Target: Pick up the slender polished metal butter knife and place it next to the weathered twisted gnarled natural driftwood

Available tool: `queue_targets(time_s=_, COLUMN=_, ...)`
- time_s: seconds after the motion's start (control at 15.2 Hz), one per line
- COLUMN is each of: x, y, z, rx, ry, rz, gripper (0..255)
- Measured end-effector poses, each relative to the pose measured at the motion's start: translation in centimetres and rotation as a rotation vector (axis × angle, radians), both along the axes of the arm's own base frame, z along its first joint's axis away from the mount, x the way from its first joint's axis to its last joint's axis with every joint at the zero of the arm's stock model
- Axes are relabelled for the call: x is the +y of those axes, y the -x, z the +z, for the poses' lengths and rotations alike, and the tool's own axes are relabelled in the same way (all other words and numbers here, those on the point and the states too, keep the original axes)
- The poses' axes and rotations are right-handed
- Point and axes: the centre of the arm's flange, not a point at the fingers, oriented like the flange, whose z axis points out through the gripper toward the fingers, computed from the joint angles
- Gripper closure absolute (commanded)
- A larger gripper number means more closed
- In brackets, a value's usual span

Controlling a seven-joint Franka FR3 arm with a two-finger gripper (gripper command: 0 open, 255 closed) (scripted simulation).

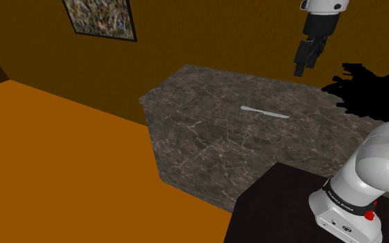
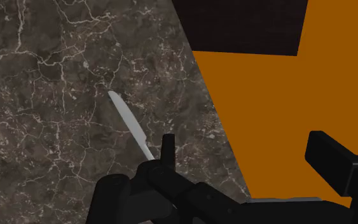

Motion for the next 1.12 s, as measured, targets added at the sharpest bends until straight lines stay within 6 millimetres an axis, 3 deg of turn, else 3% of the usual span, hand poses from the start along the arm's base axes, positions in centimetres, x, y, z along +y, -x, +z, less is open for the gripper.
queue_targets(time_s=0.26, x=-1.5, y=-1.0, z=-2.2, rx=0.005, ry=-0.004, rz=0.04, gripper=0)
queue_targets(time_s=1.12, x=-8.4, y=-8.9, z=-16.0, rx=0.031, ry=-0.026, rz=0.292, gripper=0)
